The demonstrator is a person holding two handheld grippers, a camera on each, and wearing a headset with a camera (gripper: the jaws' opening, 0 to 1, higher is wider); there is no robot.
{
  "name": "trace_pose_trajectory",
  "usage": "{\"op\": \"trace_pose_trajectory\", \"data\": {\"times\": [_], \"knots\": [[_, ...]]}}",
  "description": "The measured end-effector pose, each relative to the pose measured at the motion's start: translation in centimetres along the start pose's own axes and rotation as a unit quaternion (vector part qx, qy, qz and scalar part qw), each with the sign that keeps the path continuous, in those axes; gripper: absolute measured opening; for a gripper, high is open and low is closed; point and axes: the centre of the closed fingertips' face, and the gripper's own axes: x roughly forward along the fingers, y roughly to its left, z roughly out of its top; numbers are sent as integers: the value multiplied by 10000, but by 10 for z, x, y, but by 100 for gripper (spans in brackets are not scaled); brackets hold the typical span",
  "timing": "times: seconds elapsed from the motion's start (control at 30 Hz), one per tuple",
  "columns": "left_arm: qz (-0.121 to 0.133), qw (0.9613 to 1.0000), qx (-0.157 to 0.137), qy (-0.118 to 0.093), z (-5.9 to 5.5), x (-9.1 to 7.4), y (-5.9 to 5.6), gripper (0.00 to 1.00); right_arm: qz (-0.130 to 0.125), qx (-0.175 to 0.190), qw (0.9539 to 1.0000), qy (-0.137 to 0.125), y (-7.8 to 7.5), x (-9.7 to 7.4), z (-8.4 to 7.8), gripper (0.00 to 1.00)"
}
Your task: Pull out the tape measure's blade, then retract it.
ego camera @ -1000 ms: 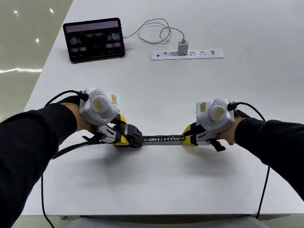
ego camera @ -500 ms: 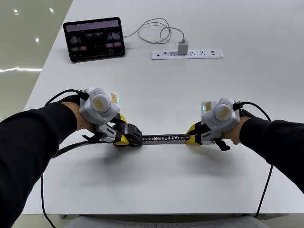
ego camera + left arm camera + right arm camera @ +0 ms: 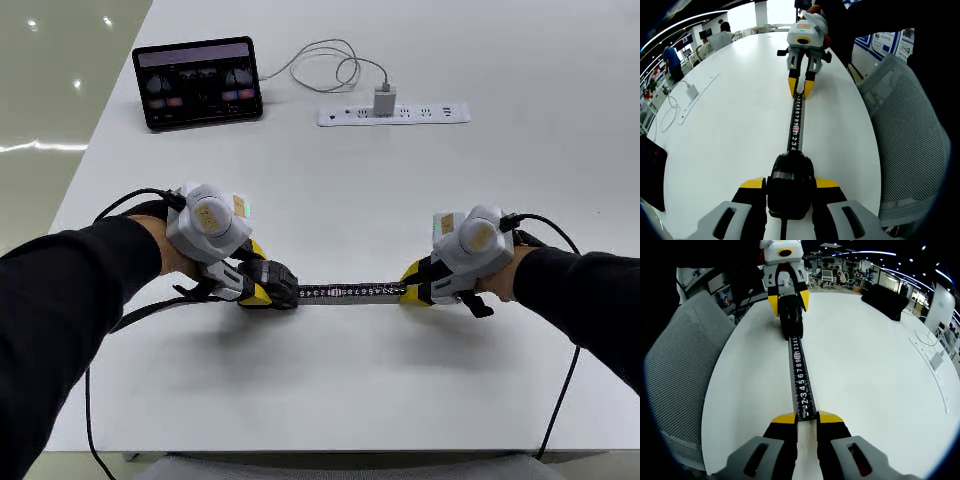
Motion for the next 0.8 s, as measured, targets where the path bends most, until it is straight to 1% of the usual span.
{"op": "trace_pose_trajectory", "data": {"times": [0.6, 0.8], "knots": [[5, 10000, -26, -14, 0, 0, 1, 31, -9, 58, 10000, 30, -4, -5, -8, 8], [16, 10000, -28, -18, 0, 0, 1, 31, -19, 67, 10000, 60, -2, -7, -10, 8]]}}
